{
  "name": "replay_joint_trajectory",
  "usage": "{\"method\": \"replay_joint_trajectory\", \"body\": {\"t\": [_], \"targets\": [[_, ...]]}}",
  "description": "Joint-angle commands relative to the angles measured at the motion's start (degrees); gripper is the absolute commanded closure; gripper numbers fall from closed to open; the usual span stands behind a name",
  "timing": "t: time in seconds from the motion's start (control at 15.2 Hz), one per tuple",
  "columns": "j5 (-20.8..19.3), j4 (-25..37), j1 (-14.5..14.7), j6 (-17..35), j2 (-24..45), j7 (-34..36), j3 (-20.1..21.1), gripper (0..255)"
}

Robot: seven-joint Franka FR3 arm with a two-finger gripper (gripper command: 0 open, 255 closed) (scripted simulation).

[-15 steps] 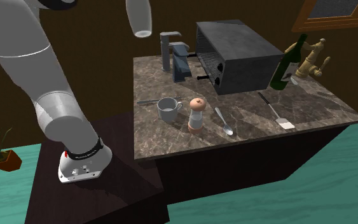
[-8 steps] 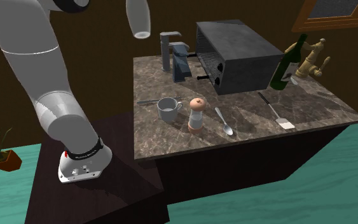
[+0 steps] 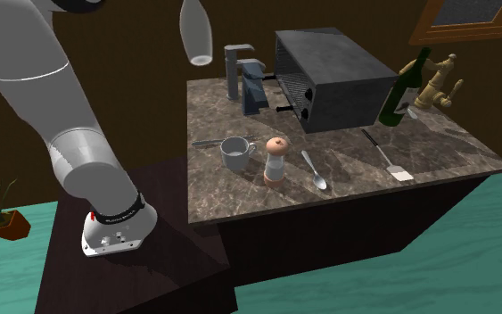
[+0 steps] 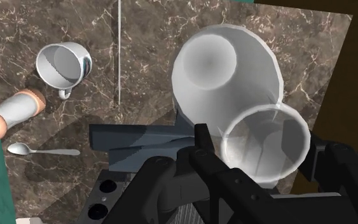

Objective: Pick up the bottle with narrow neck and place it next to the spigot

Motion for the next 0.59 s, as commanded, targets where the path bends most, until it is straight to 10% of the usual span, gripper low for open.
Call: {"method": "replay_joint_trajectory", "body": {"t": [0.0, 0.53], "targets": [[0.69, -2.76, -0.43, 1.94, -1.09, -0.35, -0.24, 255], [2.6, -12.55, -1.35, 9.12, -4.31, -1.36, -0.95, 255]]}}
